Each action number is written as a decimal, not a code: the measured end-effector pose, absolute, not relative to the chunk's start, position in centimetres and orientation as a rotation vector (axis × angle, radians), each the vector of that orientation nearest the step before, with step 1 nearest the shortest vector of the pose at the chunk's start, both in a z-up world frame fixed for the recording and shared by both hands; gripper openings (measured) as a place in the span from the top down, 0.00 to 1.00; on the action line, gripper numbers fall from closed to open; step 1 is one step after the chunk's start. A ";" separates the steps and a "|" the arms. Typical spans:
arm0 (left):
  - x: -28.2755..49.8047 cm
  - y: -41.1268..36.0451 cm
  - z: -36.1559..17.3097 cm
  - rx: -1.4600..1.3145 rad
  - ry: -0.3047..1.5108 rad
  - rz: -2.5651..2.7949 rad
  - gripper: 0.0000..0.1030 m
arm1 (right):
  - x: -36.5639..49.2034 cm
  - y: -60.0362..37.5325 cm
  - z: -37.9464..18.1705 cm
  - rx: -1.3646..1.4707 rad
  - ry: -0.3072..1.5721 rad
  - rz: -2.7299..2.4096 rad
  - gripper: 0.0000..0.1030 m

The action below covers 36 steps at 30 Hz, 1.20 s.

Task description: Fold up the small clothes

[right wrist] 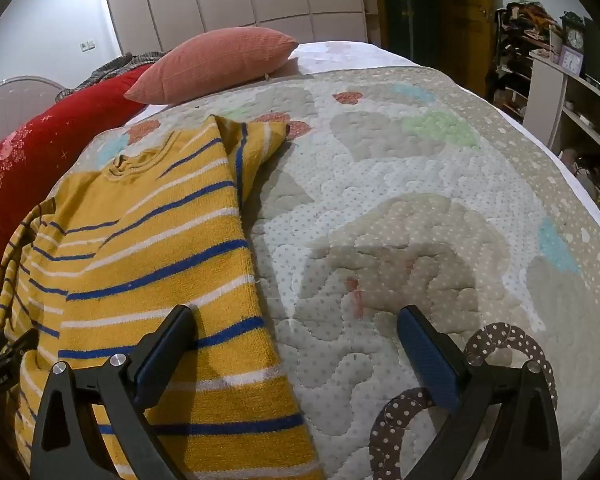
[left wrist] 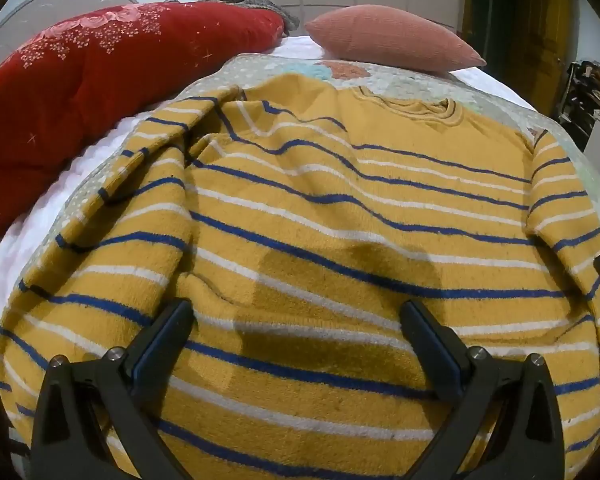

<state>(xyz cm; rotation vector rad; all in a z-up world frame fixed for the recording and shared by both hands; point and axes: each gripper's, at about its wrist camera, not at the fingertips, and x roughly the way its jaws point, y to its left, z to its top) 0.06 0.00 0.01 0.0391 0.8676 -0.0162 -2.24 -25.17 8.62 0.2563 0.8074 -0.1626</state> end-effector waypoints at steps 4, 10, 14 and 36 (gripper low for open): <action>0.4 0.0 0.2 0.050 0.884 -0.008 0.00 | -2.3 -25.1 8.6 0.254 0.805 -0.163 0.00; 0.3 0.4 0.0 0.061 0.879 -0.008 0.00 | -2.3 -25.0 8.6 0.260 0.806 -0.161 0.00; 0.2 0.3 -0.1 0.083 0.876 0.000 0.00 | -2.3 -25.0 8.6 0.258 0.804 -0.161 0.00; 0.0 -0.3 0.2 0.086 0.848 0.002 0.00 | -2.4 -25.2 8.7 0.258 0.802 -0.162 0.00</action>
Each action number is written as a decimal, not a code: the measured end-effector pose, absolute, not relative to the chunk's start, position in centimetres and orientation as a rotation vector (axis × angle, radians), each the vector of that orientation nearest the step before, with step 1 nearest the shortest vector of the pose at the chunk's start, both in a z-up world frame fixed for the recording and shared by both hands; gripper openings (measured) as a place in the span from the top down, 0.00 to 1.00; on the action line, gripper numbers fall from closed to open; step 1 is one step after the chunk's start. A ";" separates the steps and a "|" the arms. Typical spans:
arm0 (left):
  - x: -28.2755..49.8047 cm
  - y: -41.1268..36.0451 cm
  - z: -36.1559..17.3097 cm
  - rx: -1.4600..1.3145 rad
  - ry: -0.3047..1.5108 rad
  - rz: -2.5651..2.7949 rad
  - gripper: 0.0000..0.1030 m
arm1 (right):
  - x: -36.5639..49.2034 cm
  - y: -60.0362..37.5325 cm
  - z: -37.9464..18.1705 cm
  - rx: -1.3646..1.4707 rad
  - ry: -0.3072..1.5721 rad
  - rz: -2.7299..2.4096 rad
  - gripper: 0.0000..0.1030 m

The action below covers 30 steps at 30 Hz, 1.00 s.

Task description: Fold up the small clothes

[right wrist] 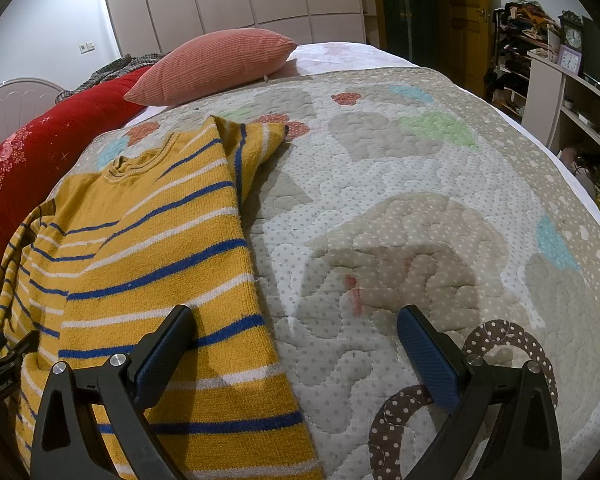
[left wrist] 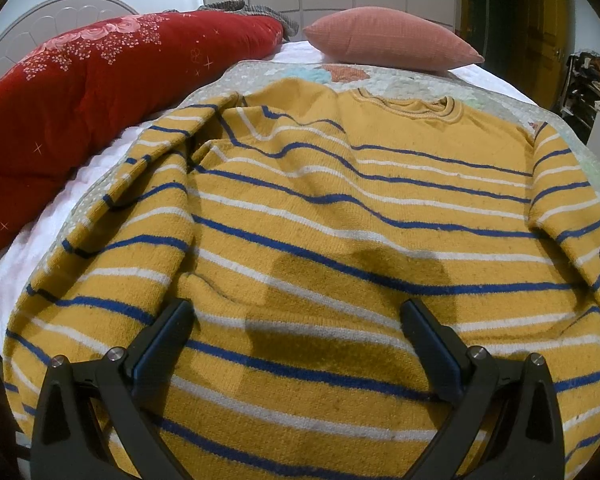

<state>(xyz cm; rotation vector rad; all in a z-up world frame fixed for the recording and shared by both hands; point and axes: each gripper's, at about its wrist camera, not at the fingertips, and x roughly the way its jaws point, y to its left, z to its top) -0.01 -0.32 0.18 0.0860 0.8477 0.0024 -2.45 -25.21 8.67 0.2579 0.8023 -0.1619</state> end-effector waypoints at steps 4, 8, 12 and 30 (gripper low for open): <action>-0.1 -0.5 0.2 0.085 0.843 0.003 0.00 | -2.4 -25.2 8.7 0.258 0.802 -0.162 0.00; -0.2 -0.5 0.2 0.082 0.837 0.004 0.00 | -2.4 -25.2 8.7 0.258 0.802 -0.162 0.00; -0.2 -0.5 0.2 0.081 0.836 0.004 0.00 | -2.5 -25.2 8.7 0.258 0.802 -0.162 0.00; -0.2 -0.5 0.1 0.076 0.842 0.019 0.00 | -2.3 -25.1 8.6 0.252 0.804 -0.166 0.00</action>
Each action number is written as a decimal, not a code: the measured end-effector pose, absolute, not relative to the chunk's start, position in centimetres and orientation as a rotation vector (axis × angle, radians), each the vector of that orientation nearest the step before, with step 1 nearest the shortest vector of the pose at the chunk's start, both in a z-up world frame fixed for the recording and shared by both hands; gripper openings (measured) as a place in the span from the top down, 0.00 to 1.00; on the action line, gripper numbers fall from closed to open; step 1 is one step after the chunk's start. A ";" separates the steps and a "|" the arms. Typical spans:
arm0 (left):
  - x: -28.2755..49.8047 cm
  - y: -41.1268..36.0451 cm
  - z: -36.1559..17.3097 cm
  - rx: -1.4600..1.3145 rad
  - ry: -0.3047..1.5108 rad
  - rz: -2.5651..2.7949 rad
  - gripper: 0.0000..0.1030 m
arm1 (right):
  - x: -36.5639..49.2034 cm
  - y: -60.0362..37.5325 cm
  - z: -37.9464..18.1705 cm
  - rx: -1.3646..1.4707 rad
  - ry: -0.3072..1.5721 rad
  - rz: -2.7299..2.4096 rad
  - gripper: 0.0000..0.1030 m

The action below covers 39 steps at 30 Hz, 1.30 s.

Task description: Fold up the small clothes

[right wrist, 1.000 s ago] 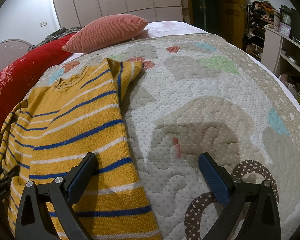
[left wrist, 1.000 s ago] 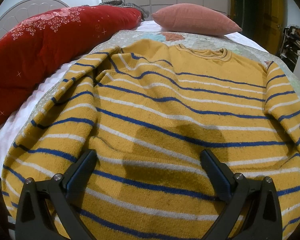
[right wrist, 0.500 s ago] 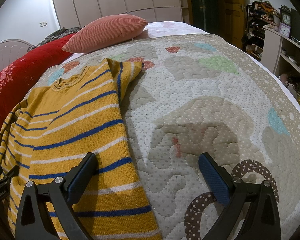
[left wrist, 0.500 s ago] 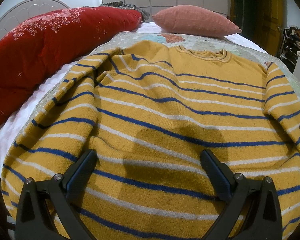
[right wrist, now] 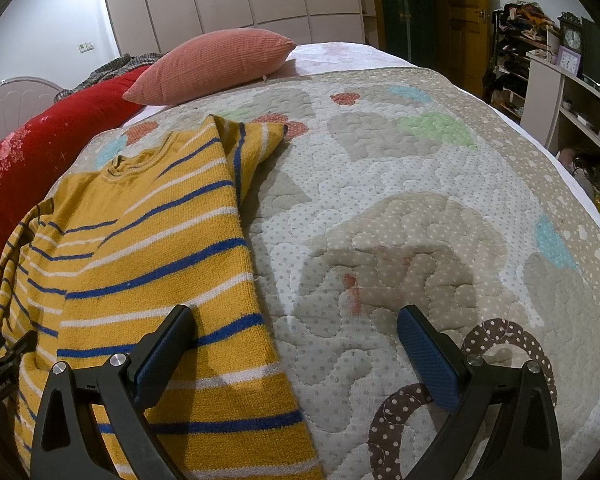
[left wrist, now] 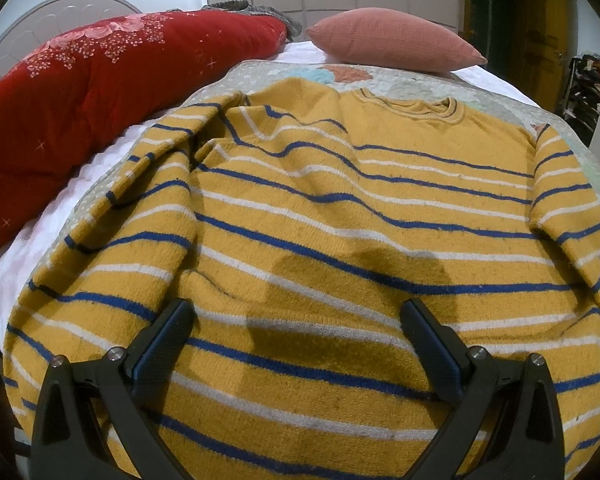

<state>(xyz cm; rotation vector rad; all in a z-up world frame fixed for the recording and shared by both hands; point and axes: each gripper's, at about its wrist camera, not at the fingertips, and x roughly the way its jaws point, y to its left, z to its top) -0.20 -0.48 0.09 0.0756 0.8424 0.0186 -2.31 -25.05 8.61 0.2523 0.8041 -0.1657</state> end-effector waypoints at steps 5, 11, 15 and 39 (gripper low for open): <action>-0.3 -0.3 0.0 0.062 0.844 0.020 0.00 | -2.2 -25.0 8.6 0.238 0.815 -0.175 0.00; -1.5 -0.6 0.3 0.110 0.806 0.041 0.00 | -1.9 -24.8 8.5 0.220 0.830 -0.184 0.00; -1.9 0.2 0.6 0.076 0.852 0.028 0.00 | -1.6 -25.1 8.5 0.223 0.845 -0.171 0.00; -9.1 8.1 6.2 -0.039 0.765 -0.048 0.00 | -4.7 -27.4 12.5 0.347 0.917 -0.037 0.15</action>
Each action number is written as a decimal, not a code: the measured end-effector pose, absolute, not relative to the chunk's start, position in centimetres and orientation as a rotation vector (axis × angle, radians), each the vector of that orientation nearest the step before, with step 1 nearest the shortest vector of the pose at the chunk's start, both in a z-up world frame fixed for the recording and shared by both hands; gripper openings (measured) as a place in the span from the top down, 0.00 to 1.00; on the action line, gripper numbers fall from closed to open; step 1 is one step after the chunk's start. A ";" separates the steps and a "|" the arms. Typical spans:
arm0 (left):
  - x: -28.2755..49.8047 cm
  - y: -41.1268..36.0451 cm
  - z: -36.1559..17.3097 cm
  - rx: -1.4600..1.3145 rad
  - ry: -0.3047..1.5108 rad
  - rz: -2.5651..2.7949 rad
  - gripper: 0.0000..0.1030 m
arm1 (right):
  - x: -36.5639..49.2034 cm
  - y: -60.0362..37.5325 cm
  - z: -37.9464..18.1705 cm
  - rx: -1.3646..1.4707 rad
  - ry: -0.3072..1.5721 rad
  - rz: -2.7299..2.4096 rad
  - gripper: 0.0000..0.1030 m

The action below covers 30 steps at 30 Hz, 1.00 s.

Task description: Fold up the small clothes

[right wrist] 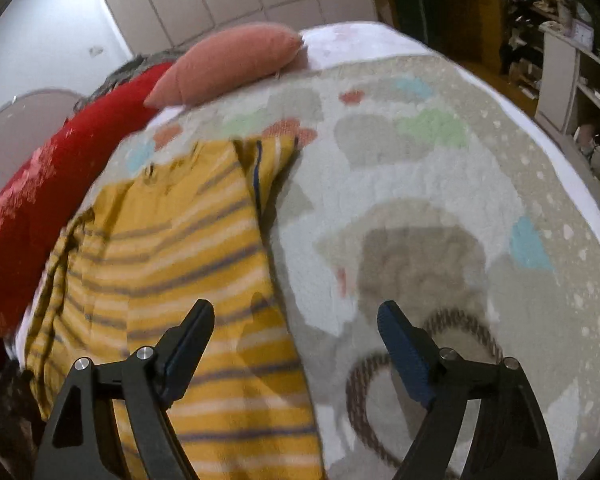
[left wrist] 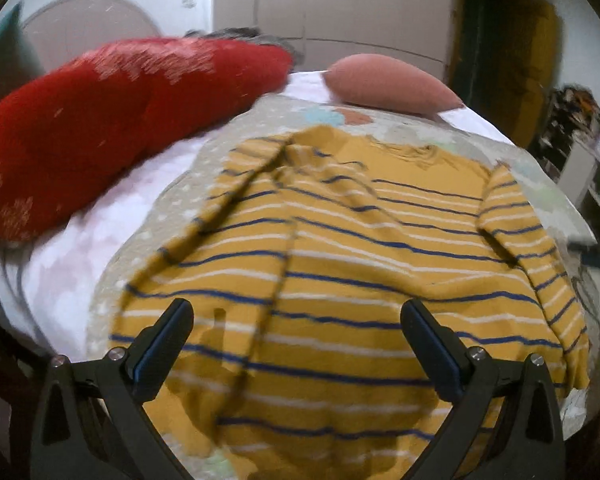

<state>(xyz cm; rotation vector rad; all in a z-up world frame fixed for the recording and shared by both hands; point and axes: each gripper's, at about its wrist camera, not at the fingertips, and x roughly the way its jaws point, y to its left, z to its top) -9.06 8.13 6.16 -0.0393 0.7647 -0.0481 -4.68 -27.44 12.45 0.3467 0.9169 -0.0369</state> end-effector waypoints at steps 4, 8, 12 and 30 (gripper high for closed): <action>-8.6 11.0 6.1 -0.119 0.772 -0.007 0.00 | -5.4 -26.1 9.9 0.318 0.989 -0.007 0.15; -8.9 12.9 6.7 -0.105 0.747 0.049 0.00 | -5.9 -24.2 9.4 0.331 0.955 0.078 0.40; -8.4 15.9 6.9 -0.101 0.740 0.131 0.00 | -6.4 -23.5 9.8 0.388 0.938 0.174 0.78; -0.5 18.6 2.2 -0.072 0.919 0.045 0.13 | -9.9 -33.1 14.1 0.307 0.801 -0.427 0.50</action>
